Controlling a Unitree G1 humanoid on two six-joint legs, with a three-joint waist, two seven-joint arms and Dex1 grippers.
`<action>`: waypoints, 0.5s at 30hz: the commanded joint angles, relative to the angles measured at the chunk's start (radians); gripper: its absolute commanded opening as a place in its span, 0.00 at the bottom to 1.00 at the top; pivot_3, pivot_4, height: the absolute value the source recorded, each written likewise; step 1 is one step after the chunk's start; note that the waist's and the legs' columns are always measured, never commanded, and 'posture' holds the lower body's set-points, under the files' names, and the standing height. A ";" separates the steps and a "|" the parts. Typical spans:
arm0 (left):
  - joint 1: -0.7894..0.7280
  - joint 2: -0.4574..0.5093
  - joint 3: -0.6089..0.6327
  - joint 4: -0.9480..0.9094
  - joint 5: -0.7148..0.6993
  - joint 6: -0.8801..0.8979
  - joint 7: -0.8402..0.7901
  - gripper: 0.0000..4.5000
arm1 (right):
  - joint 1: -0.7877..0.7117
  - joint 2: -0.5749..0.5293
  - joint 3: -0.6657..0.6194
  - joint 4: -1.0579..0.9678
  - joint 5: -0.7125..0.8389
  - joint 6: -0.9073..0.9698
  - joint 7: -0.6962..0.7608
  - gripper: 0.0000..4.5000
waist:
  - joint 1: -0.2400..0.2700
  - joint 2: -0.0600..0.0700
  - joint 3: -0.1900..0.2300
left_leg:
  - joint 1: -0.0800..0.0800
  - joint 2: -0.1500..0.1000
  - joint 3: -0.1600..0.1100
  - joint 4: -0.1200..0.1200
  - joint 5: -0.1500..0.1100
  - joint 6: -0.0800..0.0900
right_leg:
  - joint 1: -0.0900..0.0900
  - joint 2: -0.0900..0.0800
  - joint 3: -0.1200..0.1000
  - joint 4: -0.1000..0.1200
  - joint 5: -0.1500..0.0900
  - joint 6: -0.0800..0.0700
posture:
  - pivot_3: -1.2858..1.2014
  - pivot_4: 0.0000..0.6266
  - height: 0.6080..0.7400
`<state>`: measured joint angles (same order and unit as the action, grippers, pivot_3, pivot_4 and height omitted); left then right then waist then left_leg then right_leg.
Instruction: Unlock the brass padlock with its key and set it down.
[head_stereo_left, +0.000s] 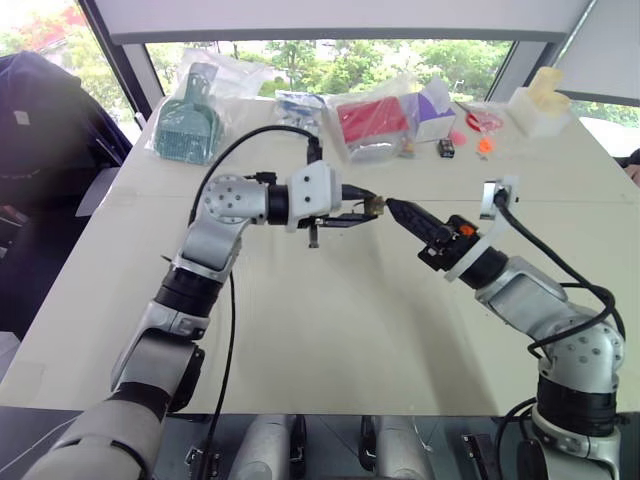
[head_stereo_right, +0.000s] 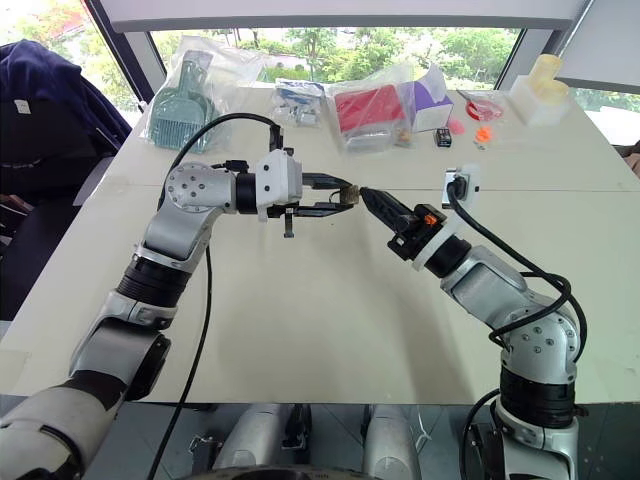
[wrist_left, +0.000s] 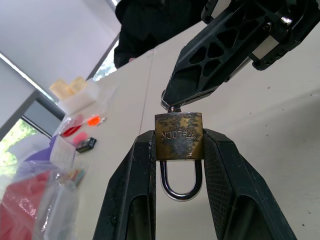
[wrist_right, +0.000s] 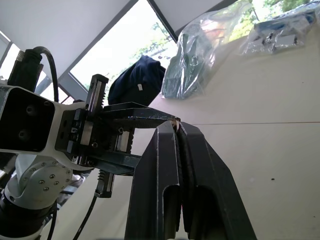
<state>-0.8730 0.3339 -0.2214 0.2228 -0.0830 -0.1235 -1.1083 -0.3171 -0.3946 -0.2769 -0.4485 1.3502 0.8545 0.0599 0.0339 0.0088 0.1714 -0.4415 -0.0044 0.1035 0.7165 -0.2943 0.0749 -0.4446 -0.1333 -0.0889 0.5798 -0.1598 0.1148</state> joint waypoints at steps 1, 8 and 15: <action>-0.005 -0.009 0.000 -0.057 0.023 -0.113 0.051 0.16 | 0.003 0.020 0.001 0.000 0.010 -0.029 -0.050 0.02 | 0.000 0.000 0.000 | 0.000 0.000 0.000 0.000 0.000 0.000 | 0.000 0.000 0.000 0.000 0.000 0.000 | 0.52 0.24 0.96; 0.030 -0.025 -0.012 -0.088 0.071 -0.210 0.125 0.16 | 0.001 0.071 0.007 0.031 0.034 -0.060 -0.136 0.02 | 0.001 0.000 0.000 | 0.000 0.000 0.000 0.000 0.000 -0.001 | 0.000 0.000 0.000 0.000 0.000 0.000 | 0.52 0.24 0.96; 0.026 -0.026 -0.012 -0.049 0.170 -0.378 0.255 0.16 | 0.000 0.107 0.022 0.059 0.047 -0.081 -0.216 0.02 | 0.000 0.000 0.000 | 0.000 0.000 0.000 0.000 0.000 0.000 | 0.000 0.000 0.000 0.000 0.000 0.000 | 0.52 0.24 0.96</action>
<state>-0.8223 0.3310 -0.2429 0.2348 0.1066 -0.4112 -0.8982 -0.3239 -0.2918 -0.2527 -0.4295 1.4181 0.7839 -0.1007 0.0340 0.0090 0.1714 -0.4413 -0.0043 0.1037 0.7162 -0.2941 0.0745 -0.4445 -0.1334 -0.0889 0.5799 -0.1598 0.1148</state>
